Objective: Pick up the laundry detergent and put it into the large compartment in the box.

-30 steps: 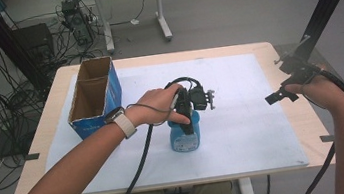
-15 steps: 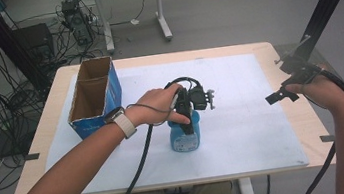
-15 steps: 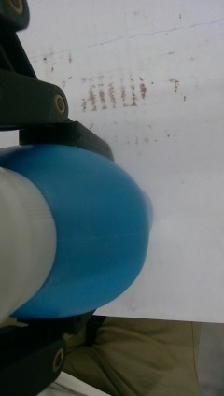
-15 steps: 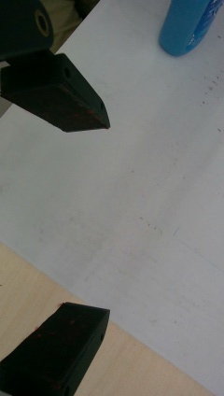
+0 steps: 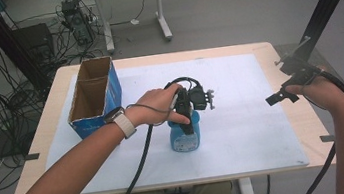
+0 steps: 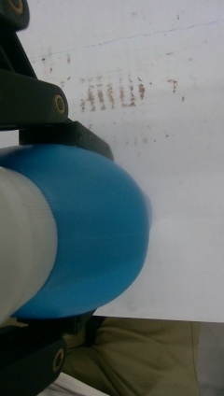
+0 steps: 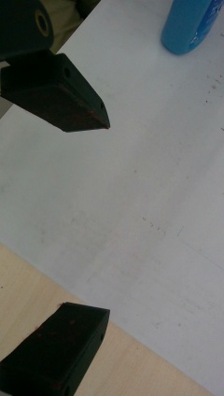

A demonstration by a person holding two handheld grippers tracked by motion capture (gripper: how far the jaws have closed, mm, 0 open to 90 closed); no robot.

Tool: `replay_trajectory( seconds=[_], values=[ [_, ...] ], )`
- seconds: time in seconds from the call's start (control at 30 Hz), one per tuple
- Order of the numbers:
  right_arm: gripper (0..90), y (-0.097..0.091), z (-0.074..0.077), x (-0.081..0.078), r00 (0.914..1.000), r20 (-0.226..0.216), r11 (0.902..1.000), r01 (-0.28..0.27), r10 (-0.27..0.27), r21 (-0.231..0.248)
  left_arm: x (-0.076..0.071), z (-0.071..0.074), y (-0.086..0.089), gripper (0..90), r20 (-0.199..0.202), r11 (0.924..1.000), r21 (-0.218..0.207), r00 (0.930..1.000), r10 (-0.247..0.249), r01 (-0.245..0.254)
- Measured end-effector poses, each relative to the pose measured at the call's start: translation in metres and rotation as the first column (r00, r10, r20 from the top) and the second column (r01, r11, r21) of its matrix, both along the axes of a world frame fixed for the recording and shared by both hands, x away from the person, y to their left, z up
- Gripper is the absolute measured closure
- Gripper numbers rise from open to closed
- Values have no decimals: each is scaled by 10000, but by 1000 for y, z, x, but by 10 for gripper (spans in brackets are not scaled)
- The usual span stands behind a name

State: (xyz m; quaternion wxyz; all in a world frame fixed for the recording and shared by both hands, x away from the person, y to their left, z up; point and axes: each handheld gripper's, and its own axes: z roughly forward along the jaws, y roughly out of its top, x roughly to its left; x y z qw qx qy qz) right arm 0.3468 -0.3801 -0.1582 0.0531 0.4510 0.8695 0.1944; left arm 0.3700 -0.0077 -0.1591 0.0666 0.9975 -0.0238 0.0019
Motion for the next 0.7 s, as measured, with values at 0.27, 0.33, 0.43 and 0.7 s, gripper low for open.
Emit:
replay_trajectory(
  seconds=[0.27,0.33,0.43,0.7],
  values=[
    [82,-2,1,-2,10000,67,10000,30,-31,11,1,0,1,391,-36,10000,-45,10000,32,-32],
    [82,-3,1,-3,10000,74,10000,43,-43,21,1,0,2,391,-52,10000,-58,10000,49,-49],
    [82,-3,0,-3,10000,45,10000,47,-47,7,1,0,1,391,-49,10000,-25,10000,47,-47],
    [82,-5,-2,-6,9999,104,10000,53,-54,22,1,0,1,391,-51,10000,-47,10000,85,-85]
  ],
)
